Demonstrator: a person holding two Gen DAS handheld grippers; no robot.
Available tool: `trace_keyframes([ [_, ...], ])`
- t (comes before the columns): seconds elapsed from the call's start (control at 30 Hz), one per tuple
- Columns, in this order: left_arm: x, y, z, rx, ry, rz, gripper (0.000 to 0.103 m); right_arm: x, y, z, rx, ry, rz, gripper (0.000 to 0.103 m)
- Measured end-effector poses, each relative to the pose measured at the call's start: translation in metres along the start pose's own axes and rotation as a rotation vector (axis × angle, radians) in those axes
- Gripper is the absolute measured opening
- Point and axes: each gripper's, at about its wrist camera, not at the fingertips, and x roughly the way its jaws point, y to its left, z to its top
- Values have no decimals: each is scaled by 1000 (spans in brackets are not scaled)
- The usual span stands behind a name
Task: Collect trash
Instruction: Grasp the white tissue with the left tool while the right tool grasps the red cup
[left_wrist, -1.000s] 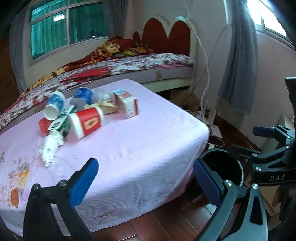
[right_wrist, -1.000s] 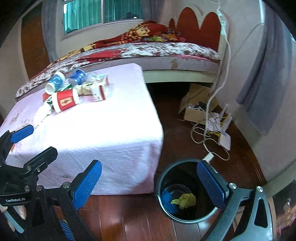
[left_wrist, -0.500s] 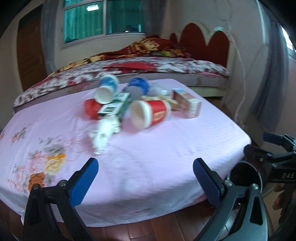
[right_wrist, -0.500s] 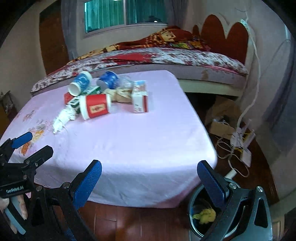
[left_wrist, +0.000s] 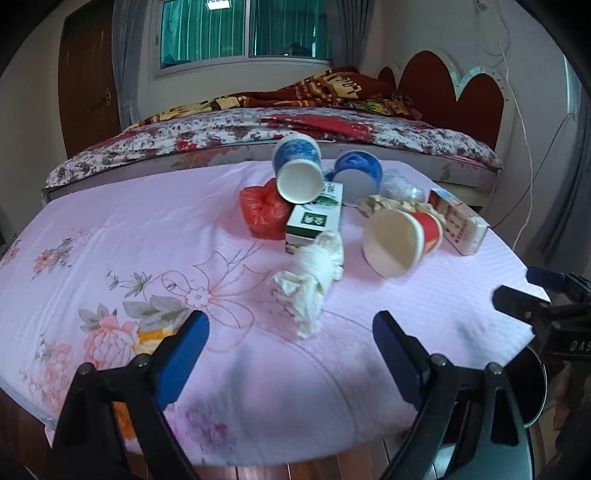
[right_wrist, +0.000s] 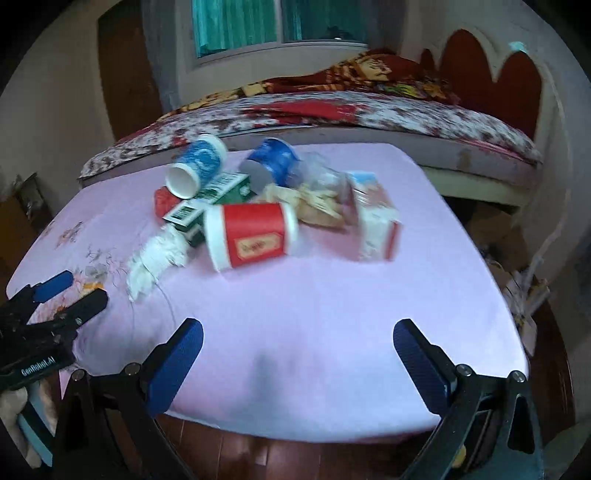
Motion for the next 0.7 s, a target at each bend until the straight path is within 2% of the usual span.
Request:
trace_keyframes([
  [0.17,20,3,8,17,3,-15,90,33,15,18,-21,3,44,103],
  [0.33,45,8,10,13,41,-34,82,68,14,27,-15,26,76,103],
  [0.5,61,12,9,-1,76,-65,80,91,14,41,4,31,116,103],
  [0.6,70,9,9,7,97,-84,75,98,12,49,29,37,152,96],
  [0.67,72,6,10,14,96,-92,71,100,11,52,35,33,162,96],
  [0.7,72,6,10,14,93,-98,70,101,11,51,32,36,172,88],
])
